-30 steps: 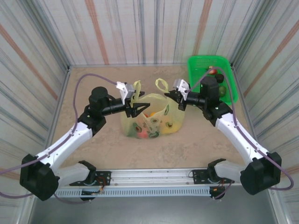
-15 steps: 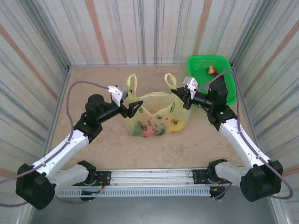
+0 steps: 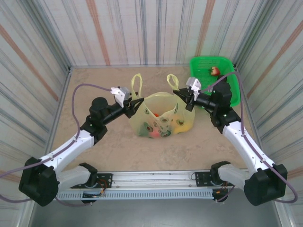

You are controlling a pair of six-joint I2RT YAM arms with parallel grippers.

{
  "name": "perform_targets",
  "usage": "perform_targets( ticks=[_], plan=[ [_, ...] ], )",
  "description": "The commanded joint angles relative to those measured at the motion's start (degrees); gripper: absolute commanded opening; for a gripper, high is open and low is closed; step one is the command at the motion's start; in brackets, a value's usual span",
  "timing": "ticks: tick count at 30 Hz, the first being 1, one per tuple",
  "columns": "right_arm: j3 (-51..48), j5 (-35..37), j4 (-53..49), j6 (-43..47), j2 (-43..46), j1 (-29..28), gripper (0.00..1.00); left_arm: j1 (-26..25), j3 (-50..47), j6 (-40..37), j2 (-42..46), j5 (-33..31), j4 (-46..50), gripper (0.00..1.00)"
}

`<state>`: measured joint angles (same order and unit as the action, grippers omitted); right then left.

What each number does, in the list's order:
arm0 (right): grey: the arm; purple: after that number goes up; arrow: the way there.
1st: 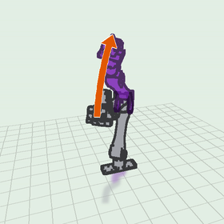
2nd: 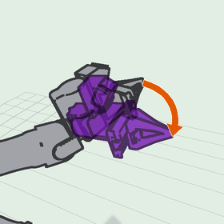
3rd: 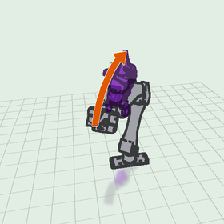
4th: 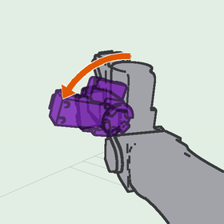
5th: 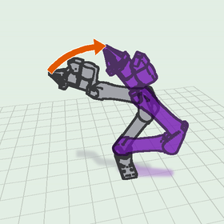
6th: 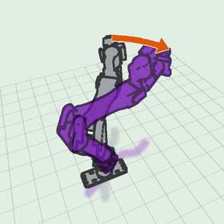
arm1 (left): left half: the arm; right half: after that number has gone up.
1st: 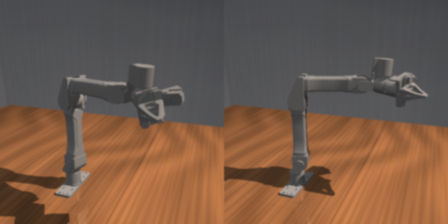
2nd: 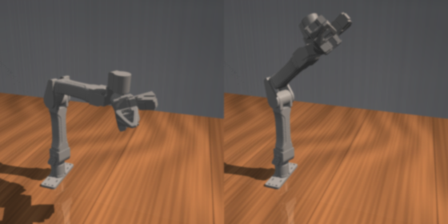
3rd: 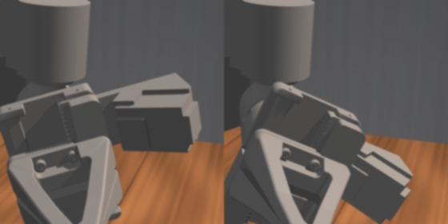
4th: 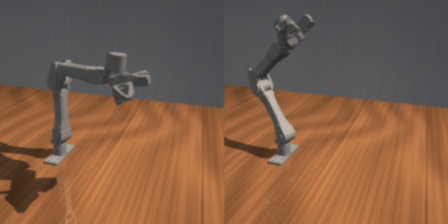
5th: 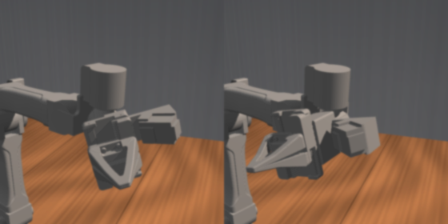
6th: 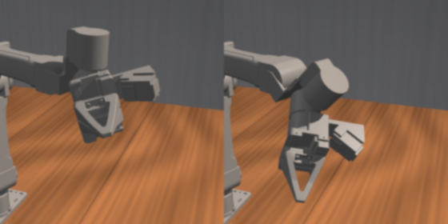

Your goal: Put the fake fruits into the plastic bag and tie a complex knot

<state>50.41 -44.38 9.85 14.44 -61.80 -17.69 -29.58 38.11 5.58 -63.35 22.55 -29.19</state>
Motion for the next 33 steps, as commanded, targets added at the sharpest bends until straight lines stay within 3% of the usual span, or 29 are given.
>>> perform_targets(
  ticks=[1, 4, 7, 14, 25, 31, 33],
  plan=[
    [2.56, -1.72, -3.07, 3.58, -1.34, -3.35, 0.00, 0.32, 0.65, 0.58, -1.35, 3.20, -4.83, 0.42],
    [5.11, 0.50, -8.23, 8.67, -3.59, -8.00, 0.00, 0.32, 1.42, 0.36, -2.58, 6.58, -5.22, 0.23],
    [7.86, 2.22, -12.21, 12.91, -6.33, -12.10, 0.00, 0.32, 2.39, -0.60, -3.29, 10.43, -4.25, 0.15],
    [15.42, 8.12, -22.40, 21.56, -13.26, -17.40, 0.00, 0.32, 3.75, -3.81, -3.80, 17.71, -0.33, 0.18],
    [17.88, 10.06, -26.06, 25.62, -16.61, -18.37, 0.00, 0.34, 4.21, -5.08, -4.34, 22.29, 0.19, 0.40],
    [17.72, 9.40, -27.49, 27.87, -16.63, -19.27, 0.00, 0.40, 4.81, -3.38, -5.61, 22.08, -1.59, 0.42],
    [17.70, 9.36, -27.78, 28.48, -16.59, -19.32, 0.00, 0.49, 5.52, -2.57, -6.74, 23.07, -2.18, 0.37]
  ],
)
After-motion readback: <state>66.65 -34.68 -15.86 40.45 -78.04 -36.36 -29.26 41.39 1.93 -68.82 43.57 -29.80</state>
